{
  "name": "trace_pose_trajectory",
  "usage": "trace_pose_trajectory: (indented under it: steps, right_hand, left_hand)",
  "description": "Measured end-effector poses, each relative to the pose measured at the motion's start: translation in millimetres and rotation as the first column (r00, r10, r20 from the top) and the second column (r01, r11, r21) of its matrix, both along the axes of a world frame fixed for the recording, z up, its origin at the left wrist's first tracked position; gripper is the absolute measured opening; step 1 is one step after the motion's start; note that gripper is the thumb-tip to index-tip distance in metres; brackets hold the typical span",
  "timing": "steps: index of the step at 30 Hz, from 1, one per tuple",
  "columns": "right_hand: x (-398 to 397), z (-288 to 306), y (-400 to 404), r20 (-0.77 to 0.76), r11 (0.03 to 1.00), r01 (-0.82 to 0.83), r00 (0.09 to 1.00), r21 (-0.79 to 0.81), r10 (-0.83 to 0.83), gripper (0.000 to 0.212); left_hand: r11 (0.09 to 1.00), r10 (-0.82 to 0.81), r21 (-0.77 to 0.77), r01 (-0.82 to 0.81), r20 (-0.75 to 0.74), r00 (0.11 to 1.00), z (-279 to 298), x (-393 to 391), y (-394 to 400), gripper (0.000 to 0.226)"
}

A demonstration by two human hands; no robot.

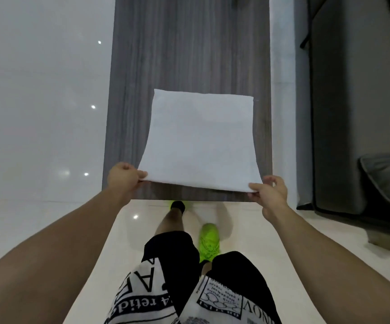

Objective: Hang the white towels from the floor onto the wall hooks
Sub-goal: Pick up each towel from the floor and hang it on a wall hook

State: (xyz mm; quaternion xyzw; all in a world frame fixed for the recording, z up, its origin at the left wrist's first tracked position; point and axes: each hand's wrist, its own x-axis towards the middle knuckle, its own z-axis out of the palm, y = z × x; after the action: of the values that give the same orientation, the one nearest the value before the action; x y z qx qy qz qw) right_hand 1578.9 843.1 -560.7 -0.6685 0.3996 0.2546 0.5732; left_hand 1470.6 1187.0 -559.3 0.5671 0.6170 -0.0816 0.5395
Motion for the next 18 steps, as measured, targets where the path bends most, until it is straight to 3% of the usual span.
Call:
trace_pose_trajectory:
  steps: [3,7,10,14,18]
  right_hand:
    - [-5.1,29.4,-10.3,0.091,0.988,-0.139,0.987,0.068,0.132,0.073]
    - [-5.5,82.8,-19.9,0.197,0.957,-0.284,0.943,0.065,0.267,0.039]
    - [-2.7,124.2,-15.8,0.24,0.921,-0.39,0.892,-0.027,0.384,0.034]
    - [4.4,177.5,-0.5,0.295,0.799,-0.545,0.743,-0.254,0.6,0.028]
    - [5.0,234.9,29.7,0.365,0.63,-0.576,0.517,-0.521,0.774,0.016]
  left_hand:
    - [0.995,-0.054,0.086,0.051,0.037,0.998,26.9,-9.3,-6.0,0.031]
    - [0.99,-0.112,0.105,0.096,0.154,0.982,74.9,-10.2,-15.9,0.034]
    - [0.956,-0.252,0.205,0.211,0.204,0.946,123.2,-13.2,-21.0,0.036]
    - [0.759,-0.49,0.481,0.439,-0.022,0.872,189.1,-13.4,-20.5,0.041]
    - [0.621,-0.521,0.67,0.407,-0.034,0.853,248.9,-24.2,-1.7,0.025]
